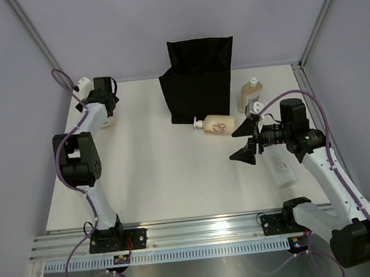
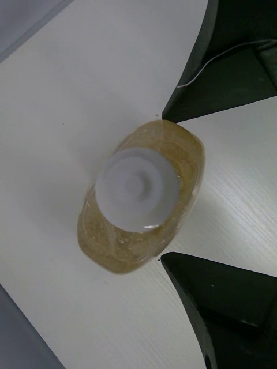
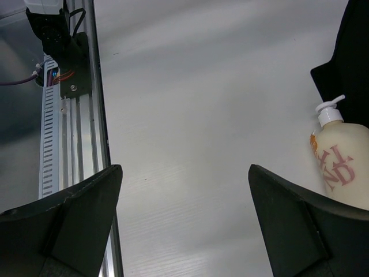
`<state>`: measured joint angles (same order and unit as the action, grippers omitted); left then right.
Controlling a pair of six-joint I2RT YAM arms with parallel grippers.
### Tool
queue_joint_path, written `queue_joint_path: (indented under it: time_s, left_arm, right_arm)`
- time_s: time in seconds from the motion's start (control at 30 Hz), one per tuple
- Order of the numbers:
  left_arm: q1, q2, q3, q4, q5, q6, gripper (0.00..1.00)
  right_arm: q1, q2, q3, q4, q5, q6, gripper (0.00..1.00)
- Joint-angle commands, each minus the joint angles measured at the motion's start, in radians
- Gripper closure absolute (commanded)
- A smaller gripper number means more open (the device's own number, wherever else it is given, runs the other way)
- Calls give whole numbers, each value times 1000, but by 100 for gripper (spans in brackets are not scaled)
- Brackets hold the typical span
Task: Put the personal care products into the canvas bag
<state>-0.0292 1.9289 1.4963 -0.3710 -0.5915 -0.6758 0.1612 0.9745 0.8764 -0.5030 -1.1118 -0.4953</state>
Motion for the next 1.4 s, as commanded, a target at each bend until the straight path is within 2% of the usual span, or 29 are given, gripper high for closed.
queue_joint_path:
  time_s: [0.0,0.17,0.3,0.4,0.53,0.67,0.73,0.8,0.87,0.9,0.93,1.07,1.17,1.23,1.3,1.37]
  left_arm:
    - [2,62,88,11,-91,-28,1]
    - [2,131,185,-61,-151,-34,1]
    - [3,117,168,-138,-243,-83,1]
    - [5,96,128,-143,-261,-100,1]
    - [5,45,61,-30,-214,16,2]
    - [9,51,85,-45,-205,90,6]
    - [14,45,79,-42,-196,119,12]
    - [15,16,50,29,-173,165,13]
    - [17,-20,-16,139,-93,275,11]
    - [18,-24,-36,168,-29,333,3]
    - [23,-21,-22,172,-16,340,1]
    - [63,28,45,124,67,383,1]
    - [63,51,59,145,67,433,1]
    - [63,71,73,147,52,456,2]
    - [63,88,99,135,36,467,7]
    - [64,107,108,133,35,493,20]
  right_arm:
    - [-5,1,33,-3,-17,-25,1]
    - [-5,1,33,0,-10,-28,0]
    - [-5,3,33,-3,-5,-31,1]
    - [-5,0,32,-2,3,-34,1]
    - [-5,0,27,3,7,-35,1]
    - [-5,-7,21,9,18,-35,1]
    - [-5,-10,16,14,26,-37,0]
    - [-5,-13,15,15,27,-37,1]
    - [-5,-14,13,17,30,-37,1]
    - [-5,-13,13,17,29,-37,1]
    - [-5,-14,13,17,29,-38,0]
    - [-5,-13,13,14,24,-38,0]
    - [-5,-11,15,12,26,-42,0]
    - [-5,-10,16,9,27,-43,0]
    - [-5,-8,16,9,27,-42,0]
    - [-5,-3,16,9,27,-45,0]
